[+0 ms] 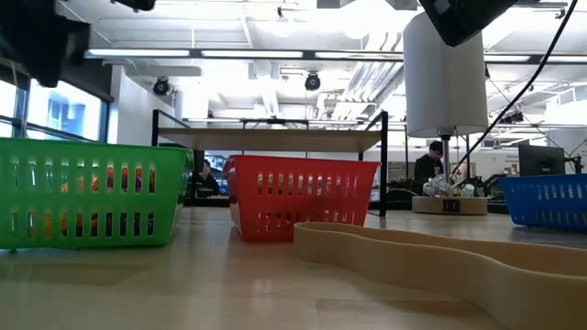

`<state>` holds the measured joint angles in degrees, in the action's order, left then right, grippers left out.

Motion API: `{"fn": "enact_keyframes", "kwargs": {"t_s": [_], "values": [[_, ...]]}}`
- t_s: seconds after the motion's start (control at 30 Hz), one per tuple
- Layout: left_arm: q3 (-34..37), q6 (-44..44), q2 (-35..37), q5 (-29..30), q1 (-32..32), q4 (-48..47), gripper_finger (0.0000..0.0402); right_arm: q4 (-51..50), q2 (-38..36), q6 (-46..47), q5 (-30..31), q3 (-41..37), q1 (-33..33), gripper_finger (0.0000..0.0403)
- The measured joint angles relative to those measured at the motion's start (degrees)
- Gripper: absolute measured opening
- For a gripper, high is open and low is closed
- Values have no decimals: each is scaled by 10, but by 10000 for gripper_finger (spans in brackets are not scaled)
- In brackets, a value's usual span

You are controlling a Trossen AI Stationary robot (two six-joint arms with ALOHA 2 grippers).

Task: Pick & Place Office Desk Supplies
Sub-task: Put the yellow crayon box into the red bin

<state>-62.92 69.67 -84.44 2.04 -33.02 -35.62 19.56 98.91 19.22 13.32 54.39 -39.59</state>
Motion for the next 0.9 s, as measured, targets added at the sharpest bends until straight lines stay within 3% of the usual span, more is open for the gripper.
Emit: {"fn": "enact_keyframes", "kwargs": {"t_s": [0.3, 0.53, 0.67, 0.73, 0.9], "values": [[-9, 142, 0, -38, -63, -7, 257, 0, 0, 0, 0, 0, 0, 311], [-7, 254, 0, 52, -157, -39, 257, 0, 0, 1, 0, 0, 0, 311], [-7, 342, 0, 61, -207, -35, 257, 0, 0, 3, 0, 0, 0, 311], [-6, 329, 0, 63, -227, -36, 257, 0, 0, 3, 0, 0, 0, 311], [-6, 202, 0, 58, -253, -41, 257, 0, 0, 4, 0, 0, 0, 311]]}}
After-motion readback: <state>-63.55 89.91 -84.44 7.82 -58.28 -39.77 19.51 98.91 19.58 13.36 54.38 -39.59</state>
